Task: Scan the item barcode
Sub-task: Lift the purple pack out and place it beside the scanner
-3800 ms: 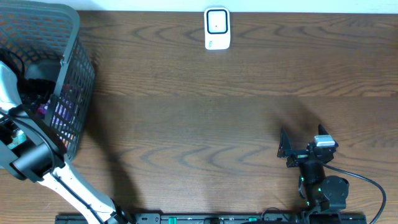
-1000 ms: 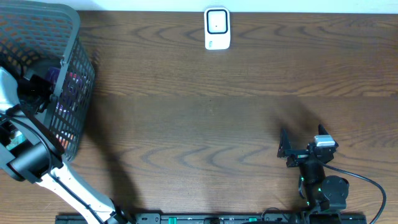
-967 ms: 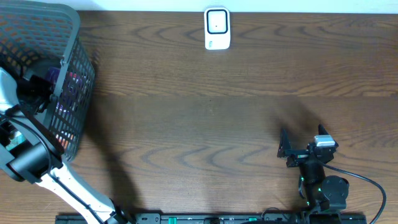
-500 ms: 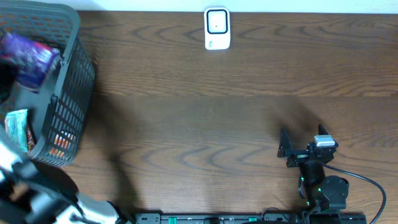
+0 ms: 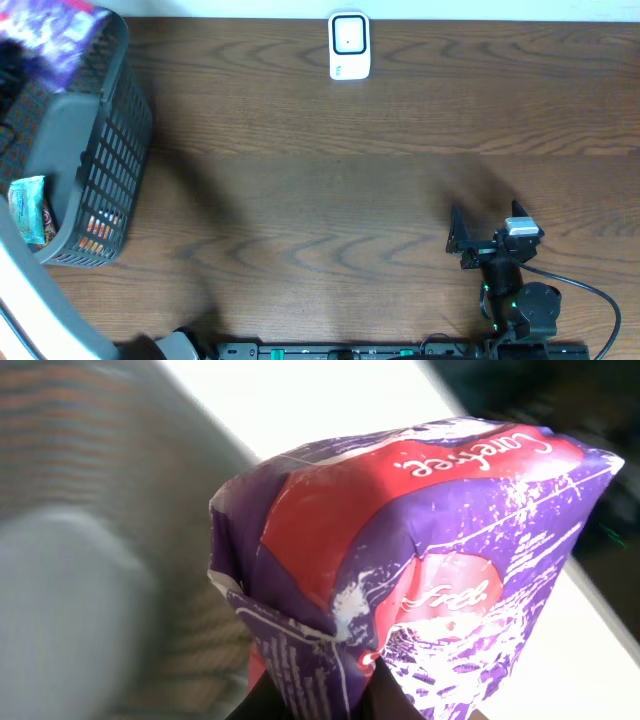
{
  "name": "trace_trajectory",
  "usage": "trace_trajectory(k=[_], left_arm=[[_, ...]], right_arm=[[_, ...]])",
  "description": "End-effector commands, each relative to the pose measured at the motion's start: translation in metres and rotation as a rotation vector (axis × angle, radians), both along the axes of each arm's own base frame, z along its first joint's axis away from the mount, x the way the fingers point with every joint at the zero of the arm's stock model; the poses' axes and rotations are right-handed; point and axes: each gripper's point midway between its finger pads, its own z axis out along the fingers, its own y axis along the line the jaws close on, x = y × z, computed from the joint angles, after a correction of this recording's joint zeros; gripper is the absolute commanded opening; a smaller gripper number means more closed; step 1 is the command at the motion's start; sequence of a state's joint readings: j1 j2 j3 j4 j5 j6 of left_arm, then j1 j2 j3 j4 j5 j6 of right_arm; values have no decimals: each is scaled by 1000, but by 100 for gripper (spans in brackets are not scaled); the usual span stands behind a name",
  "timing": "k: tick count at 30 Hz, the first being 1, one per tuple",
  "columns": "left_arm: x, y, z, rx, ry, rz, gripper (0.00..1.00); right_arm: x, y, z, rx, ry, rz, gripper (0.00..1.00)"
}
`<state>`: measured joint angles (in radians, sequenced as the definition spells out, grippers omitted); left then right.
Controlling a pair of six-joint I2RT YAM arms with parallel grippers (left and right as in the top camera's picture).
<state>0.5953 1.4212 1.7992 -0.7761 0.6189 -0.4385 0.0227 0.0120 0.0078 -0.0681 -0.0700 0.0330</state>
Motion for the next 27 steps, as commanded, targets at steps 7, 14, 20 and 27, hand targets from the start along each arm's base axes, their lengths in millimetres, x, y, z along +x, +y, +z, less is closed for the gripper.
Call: trace_trajectory(k=[7, 14, 20, 27], left_arm=[[8, -177, 11, 82, -28, -441, 7], [33, -266, -76, 199, 224, -580, 7], [43, -345, -163, 235, 416, -740, 7], [31, -406, -256, 273, 623, -865, 7]], right_arm=[[0, -3, -1, -5, 0, -13, 99], [0, -3, -1, -5, 0, -13, 99], [0, -3, -1, -5, 0, -13, 99], [0, -3, -1, -5, 0, -13, 99]])
